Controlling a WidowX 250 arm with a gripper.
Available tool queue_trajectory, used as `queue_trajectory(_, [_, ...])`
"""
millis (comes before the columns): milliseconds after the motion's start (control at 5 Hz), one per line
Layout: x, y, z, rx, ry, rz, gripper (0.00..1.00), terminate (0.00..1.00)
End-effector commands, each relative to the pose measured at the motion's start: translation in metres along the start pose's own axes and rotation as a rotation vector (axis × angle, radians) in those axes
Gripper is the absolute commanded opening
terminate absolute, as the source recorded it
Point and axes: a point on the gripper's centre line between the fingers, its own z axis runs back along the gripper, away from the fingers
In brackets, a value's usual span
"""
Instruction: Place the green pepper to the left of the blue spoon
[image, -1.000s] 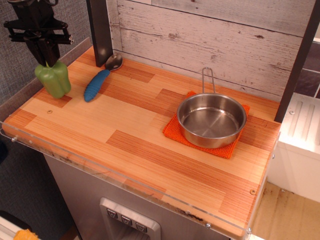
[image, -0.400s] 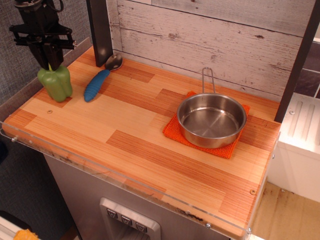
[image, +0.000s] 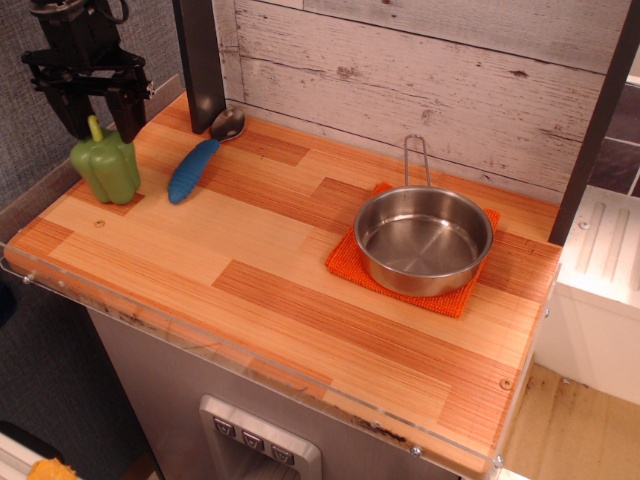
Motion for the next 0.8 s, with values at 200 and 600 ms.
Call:
queue_trajectory(200, [0.008,-0.045,0.091,0.066,-0.233,-0.156,1.00,0.00])
queue_trajectory(600, [-0.004,-0.122,0.063,-0.006,-0.154,-0.297,1.00,0.00])
